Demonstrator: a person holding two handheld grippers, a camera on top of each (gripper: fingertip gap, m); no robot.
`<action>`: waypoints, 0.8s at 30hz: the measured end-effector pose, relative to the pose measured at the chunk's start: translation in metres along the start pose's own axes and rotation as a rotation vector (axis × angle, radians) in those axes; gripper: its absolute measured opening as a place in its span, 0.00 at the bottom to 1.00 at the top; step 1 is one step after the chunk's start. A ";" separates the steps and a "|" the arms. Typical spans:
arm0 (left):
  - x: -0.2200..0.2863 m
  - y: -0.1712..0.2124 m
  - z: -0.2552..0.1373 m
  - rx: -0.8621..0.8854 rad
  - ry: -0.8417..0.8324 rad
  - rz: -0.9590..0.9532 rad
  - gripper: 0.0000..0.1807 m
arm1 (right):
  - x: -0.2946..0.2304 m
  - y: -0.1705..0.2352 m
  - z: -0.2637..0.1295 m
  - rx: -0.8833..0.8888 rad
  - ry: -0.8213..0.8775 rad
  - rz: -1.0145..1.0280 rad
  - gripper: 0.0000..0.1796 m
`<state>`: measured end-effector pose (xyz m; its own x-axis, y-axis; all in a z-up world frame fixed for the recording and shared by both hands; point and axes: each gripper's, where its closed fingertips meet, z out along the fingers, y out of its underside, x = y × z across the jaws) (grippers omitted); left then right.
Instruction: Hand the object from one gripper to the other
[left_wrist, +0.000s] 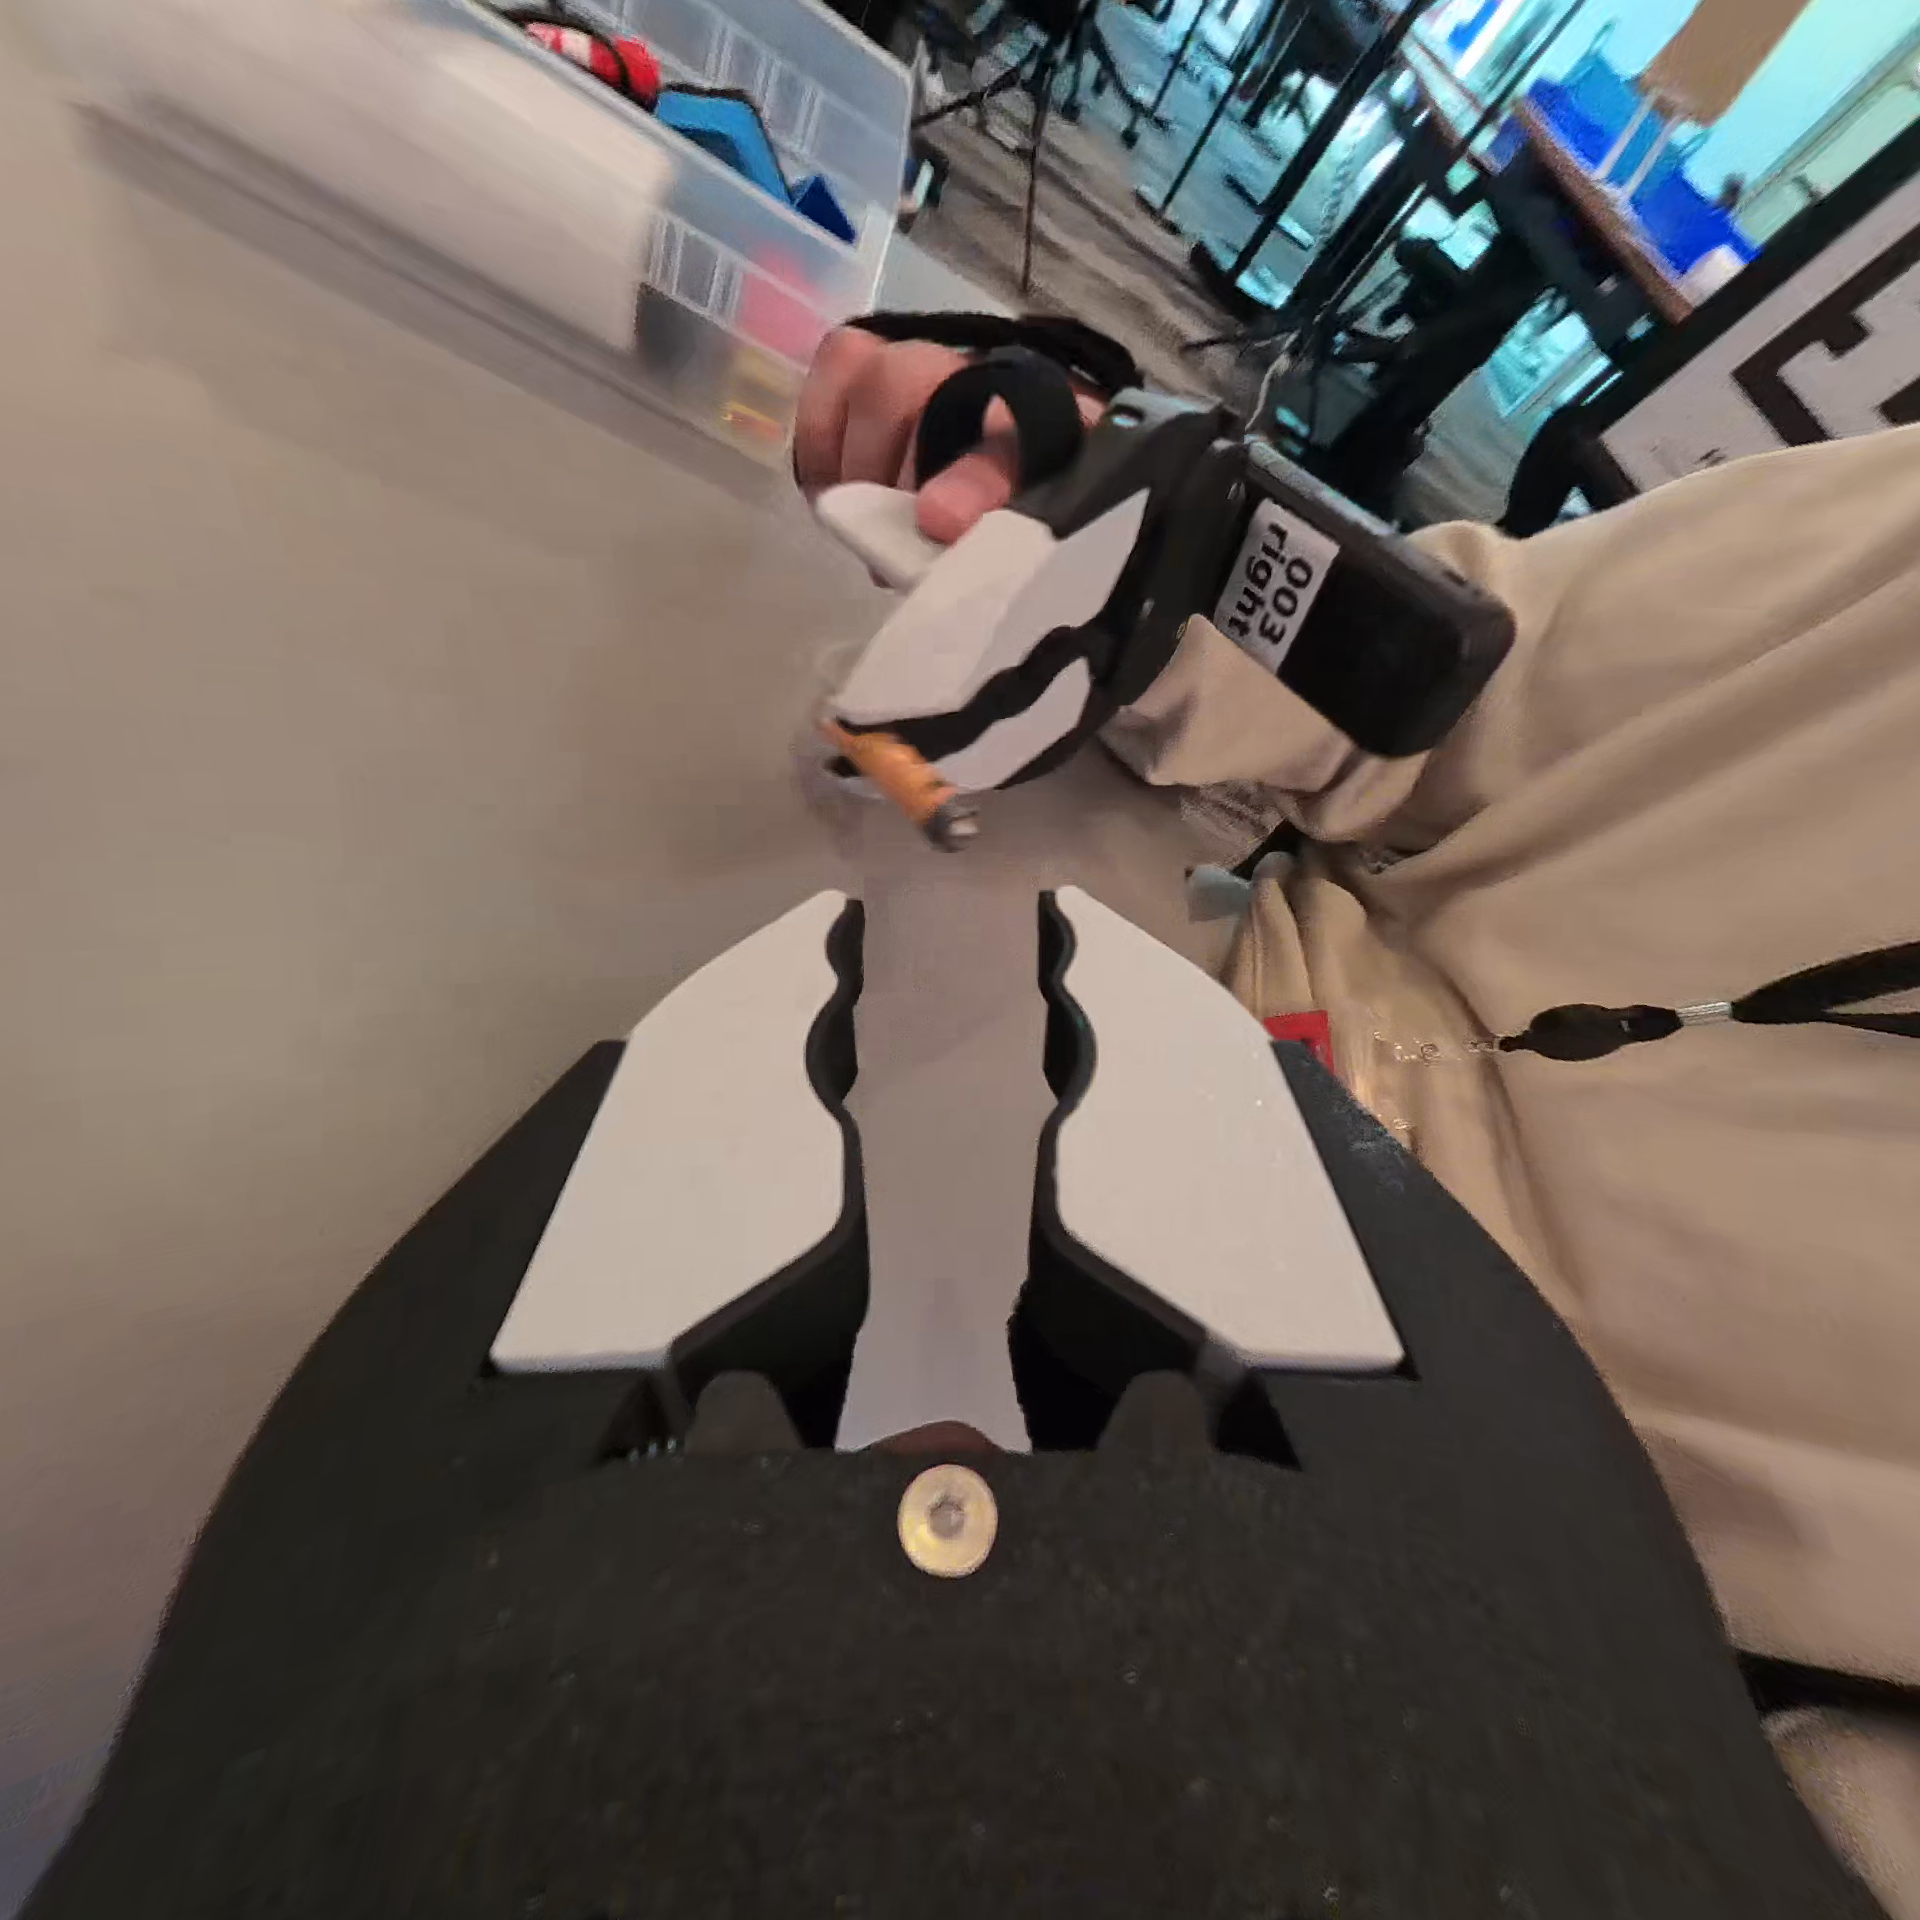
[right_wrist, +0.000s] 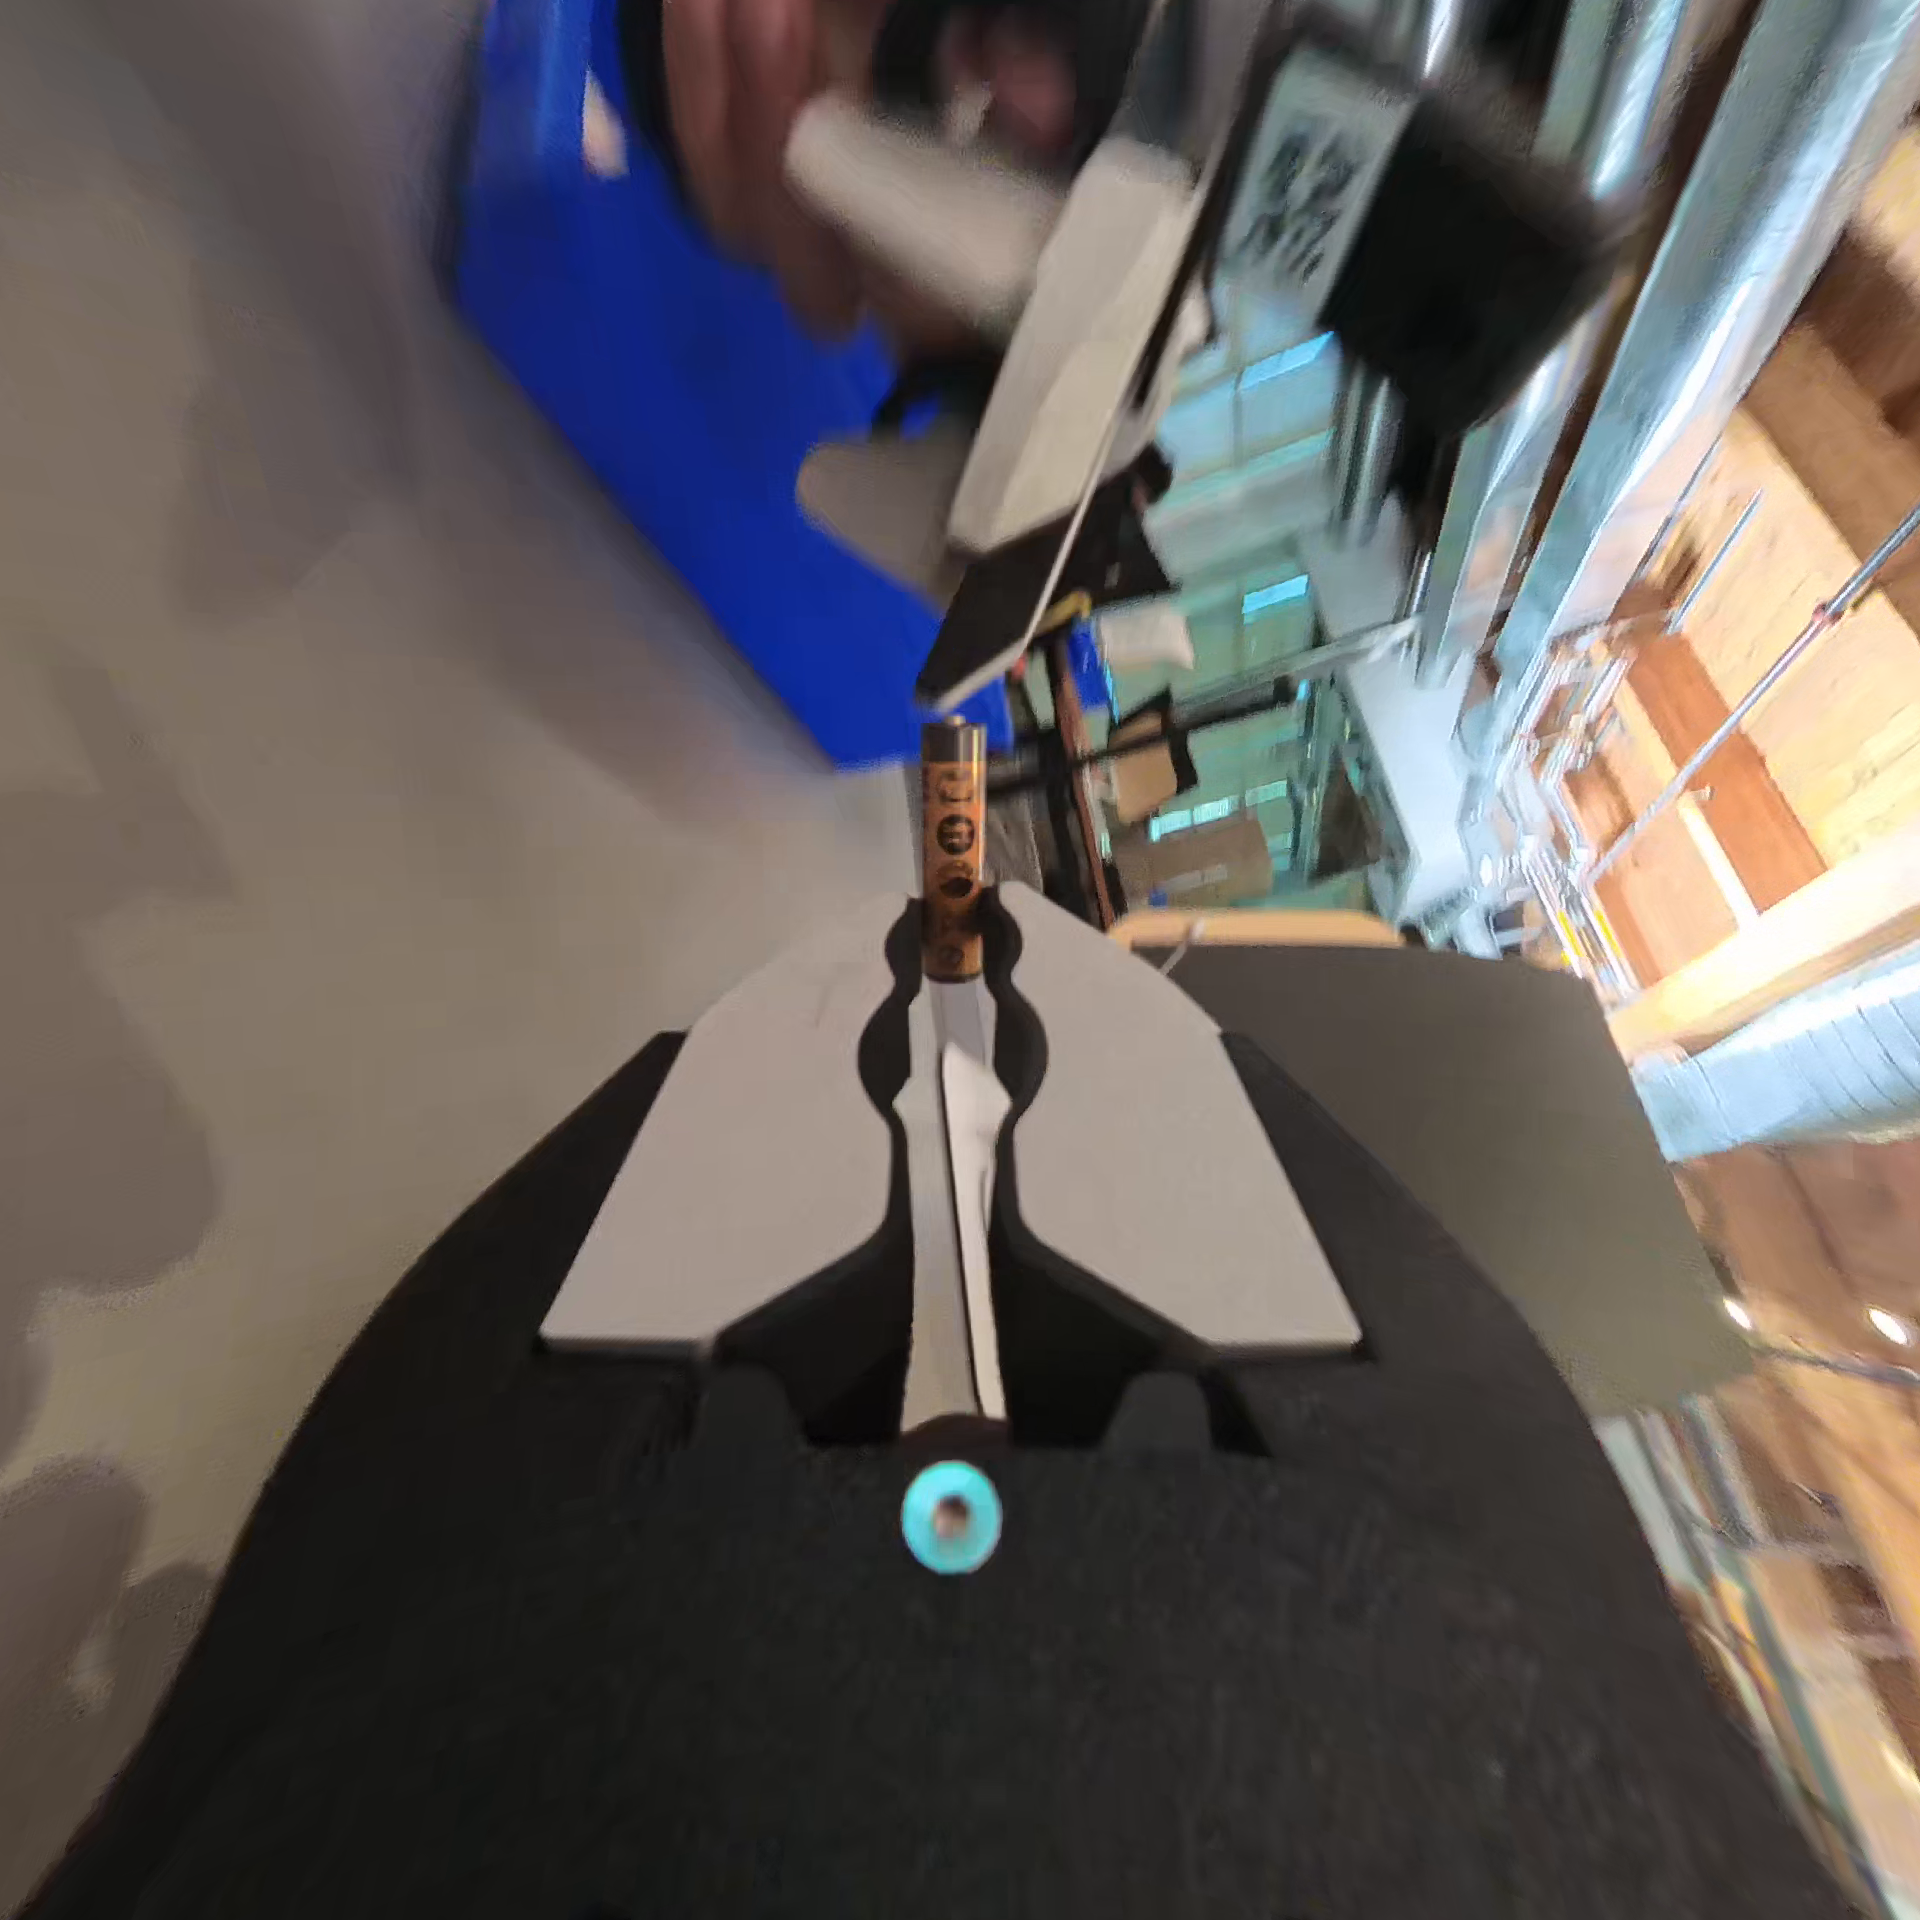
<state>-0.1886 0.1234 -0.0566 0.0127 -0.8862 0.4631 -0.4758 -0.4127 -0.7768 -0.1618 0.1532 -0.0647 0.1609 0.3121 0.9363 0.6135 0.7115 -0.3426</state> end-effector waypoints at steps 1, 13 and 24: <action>0.002 -0.001 -0.002 0.023 0.023 -0.004 0.19 | 0.005 -0.012 -0.003 0.060 0.010 0.019 0.06; 0.047 -0.017 -0.009 0.001 -0.069 0.438 0.24 | -0.014 -0.048 -0.002 0.276 -0.288 0.570 0.06; 0.052 -0.029 -0.001 0.121 -0.012 0.437 0.13 | 0.011 -0.078 -0.017 0.658 -0.511 1.278 0.06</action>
<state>-0.1744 0.0892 -0.0091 -0.1559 -0.9848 0.0759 -0.3322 -0.0200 -0.9430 -0.1949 0.0905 -0.0261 -0.0608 0.9947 -0.0831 -0.1889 -0.0932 -0.9776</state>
